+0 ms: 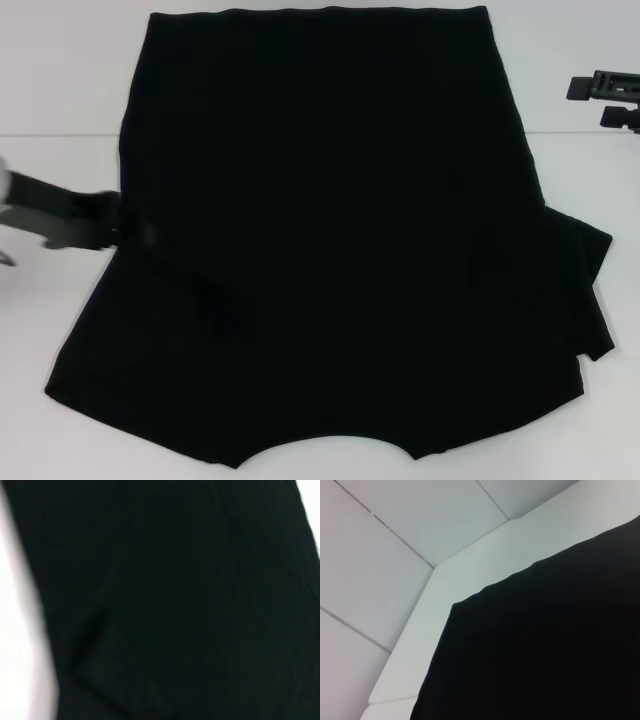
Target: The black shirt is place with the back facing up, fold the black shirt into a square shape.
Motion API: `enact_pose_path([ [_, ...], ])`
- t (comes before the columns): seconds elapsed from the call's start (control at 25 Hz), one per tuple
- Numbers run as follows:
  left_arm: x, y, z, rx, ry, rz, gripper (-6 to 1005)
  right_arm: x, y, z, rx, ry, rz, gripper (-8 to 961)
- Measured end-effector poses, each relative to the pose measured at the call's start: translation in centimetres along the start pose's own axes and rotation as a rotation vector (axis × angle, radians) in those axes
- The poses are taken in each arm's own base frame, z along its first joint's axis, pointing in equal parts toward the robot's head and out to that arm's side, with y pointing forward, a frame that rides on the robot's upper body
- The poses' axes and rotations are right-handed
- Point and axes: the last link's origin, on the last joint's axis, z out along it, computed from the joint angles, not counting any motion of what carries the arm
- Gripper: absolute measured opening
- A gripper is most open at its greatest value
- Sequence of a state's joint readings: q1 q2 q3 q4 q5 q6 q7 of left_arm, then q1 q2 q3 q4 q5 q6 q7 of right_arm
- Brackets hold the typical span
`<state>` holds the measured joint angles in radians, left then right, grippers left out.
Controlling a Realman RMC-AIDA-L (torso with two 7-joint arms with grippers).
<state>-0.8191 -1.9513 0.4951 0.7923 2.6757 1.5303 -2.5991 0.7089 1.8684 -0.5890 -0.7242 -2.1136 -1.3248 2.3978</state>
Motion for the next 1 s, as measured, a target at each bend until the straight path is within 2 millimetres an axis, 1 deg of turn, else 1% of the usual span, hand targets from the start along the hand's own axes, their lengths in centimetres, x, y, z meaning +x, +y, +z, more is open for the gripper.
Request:
enact_pose_path([
  [0.08, -0.2, -1.2, -1.4, -0.018, 0.069, -0.019, 119, 0.1, 0.1, 0.1, -0.005, 0.014, -0.024, 935],
  [0.16, -0.9, -2.0, -2.4, -0.081, 0.137, -0.007, 262, 0.4, 0.2, 0.0, -0.007, 0.040, -0.038, 929],
  [0.2, -1.1, -2.0, -2.6, -0.107, 0.154, 0.007, 334, 0.7, 0.2, -0.1, -0.004, 0.063, -0.040, 926],
  [0.24, -1.8, -2.0, -3.1, -0.191, 0.200, 0.058, 382, 1.0, 0.0, -0.2, 0.005, 0.094, -0.039, 923],
  [0.32, -2.8, -1.7, -3.4, -0.294, 0.255, 0.128, 478, 1.7, -0.4, -0.8, 0.026, 0.154, -0.025, 917],
  [0.36, -2.8, -1.7, -3.4, -0.294, 0.255, 0.128, 526, 2.1, -0.6, -1.2, 0.040, 0.188, -0.010, 914],
  [0.4, -3.7, -1.5, -3.5, -0.364, 0.301, 0.167, 574, 2.4, -0.9, -1.6, 0.055, 0.212, 0.003, 911],
  [0.56, -3.9, -1.6, -3.1, -0.373, 0.312, 0.158, 645, 3.6, -2.0, -3.7, 0.118, 0.281, 0.076, 898],
  [0.68, -3.6, -1.3, -3.0, -0.373, 0.310, 0.165, 699, 4.4, -2.7, -4.6, 0.147, 0.303, 0.121, 889],
  [0.84, -3.1, -0.7, -2.6, -0.387, 0.306, 0.171, 770, 5.5, -3.4, -4.8, 0.171, 0.337, 0.146, 877],
  [0.88, -3.0, -0.6, -2.5, -0.391, 0.306, 0.170, 771, 5.8, -3.6, -4.7, 0.180, 0.350, 0.150, 874],
  [1.0, -2.7, -0.4, -2.1, -0.392, 0.309, 0.168, 775, 6.6, -3.8, -4.1, 0.193, 0.380, 0.157, 794],
])
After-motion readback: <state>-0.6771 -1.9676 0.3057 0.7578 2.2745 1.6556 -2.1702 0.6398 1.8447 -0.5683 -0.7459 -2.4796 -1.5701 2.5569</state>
